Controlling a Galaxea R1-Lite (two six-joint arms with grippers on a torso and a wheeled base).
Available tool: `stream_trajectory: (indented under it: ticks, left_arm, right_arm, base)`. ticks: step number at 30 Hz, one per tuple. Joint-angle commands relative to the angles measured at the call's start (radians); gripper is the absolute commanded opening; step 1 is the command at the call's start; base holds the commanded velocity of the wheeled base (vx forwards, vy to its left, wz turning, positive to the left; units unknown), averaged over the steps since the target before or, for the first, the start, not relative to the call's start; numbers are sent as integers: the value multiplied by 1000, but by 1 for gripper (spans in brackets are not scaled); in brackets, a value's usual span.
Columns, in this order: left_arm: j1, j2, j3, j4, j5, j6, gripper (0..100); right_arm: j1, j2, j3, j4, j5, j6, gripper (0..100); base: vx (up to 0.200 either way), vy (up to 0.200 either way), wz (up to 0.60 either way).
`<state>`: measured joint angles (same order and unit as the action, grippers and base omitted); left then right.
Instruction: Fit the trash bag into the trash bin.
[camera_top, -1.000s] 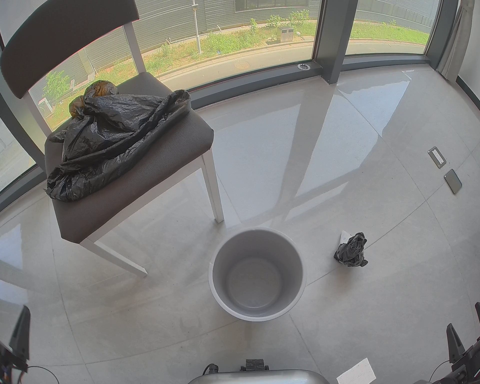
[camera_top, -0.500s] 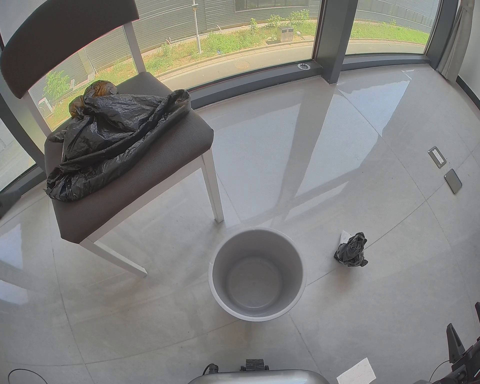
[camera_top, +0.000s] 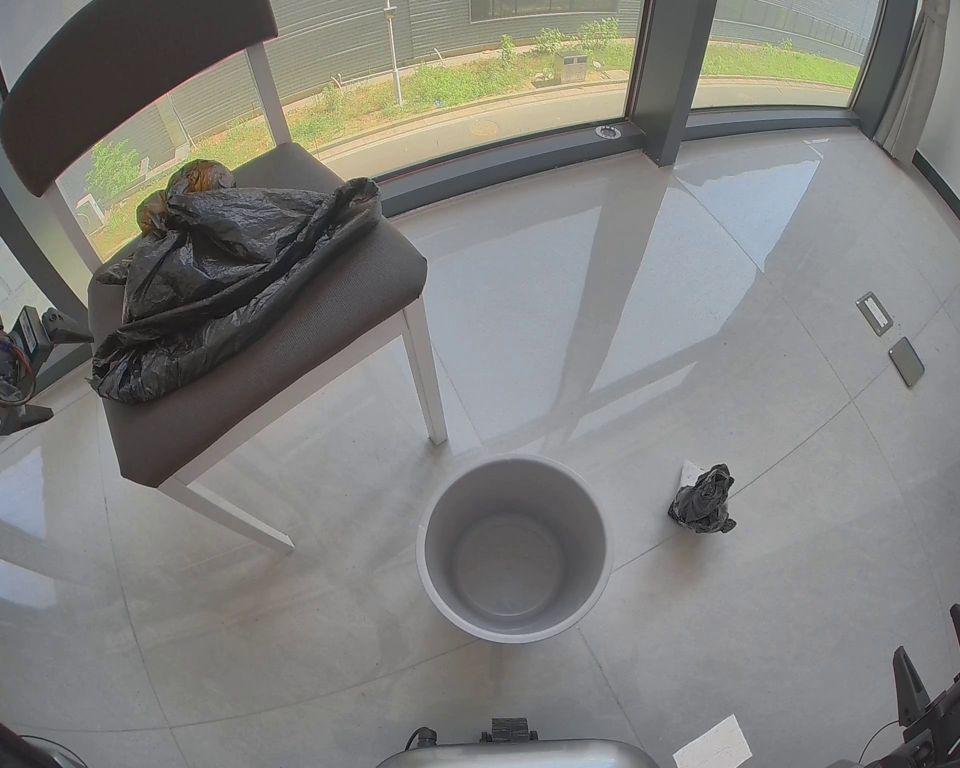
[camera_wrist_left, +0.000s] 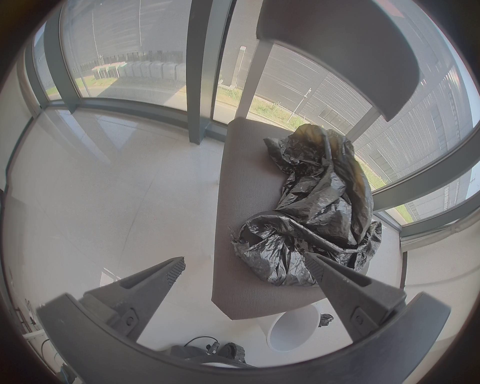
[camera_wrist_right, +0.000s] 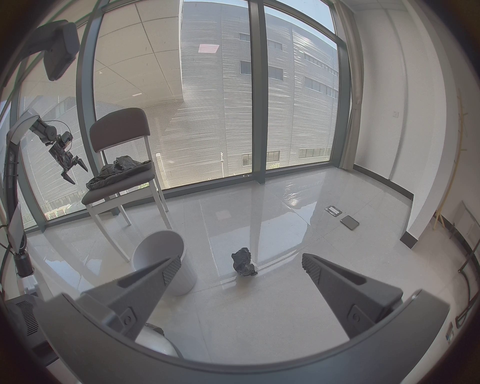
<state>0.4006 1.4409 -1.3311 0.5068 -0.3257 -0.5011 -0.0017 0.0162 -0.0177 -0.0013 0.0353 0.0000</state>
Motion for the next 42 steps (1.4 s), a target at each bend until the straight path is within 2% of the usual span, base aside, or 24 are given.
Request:
stream_trajectory:
  ticks: [1, 6, 8, 15, 20, 23, 37, 42]
  left_arm:
    - [6, 69, -25, 4, -15, -5, 100]
    - [21, 59, -59, 6, -76, -30, 100]
    - [24, 69, -65, 2, -78, -30, 100]
    - [29, 79, -57, 9, -78, -13, 100]
    - [24, 90, -33, 29, -75, 65, 100]
    - [10, 108, -28, 22, -70, 79, 100]
    - [-8, 171, -42, -31, -68, 72, 100]
    - [-9, 204, -56, -73, -32, 73, 100]
  right_arm:
    - [0, -12, 18, 0, 0, 0, 100]
    - [0, -12, 18, 0, 0, 0, 100]
    - [0, -12, 18, 0, 0, 0, 100]
    - [0, -12, 18, 0, 0, 0, 100]
    - [0, -12, 18, 0, 1, 0, 100]
    - [0, -12, 18, 0, 0, 0, 100]
    - [2, -12, 18, 0, 1, 0, 100]
    - [0, -12, 18, 0, 1, 0, 100]
  base:
    - [0, 0, 0]
    - [0, 0, 0]
    - [0, 0, 0]
    - [0, 0, 0]
    - [0, 0, 0]
    - [0, 0, 0]
    - [0, 0, 0]
    - [0, 0, 0]
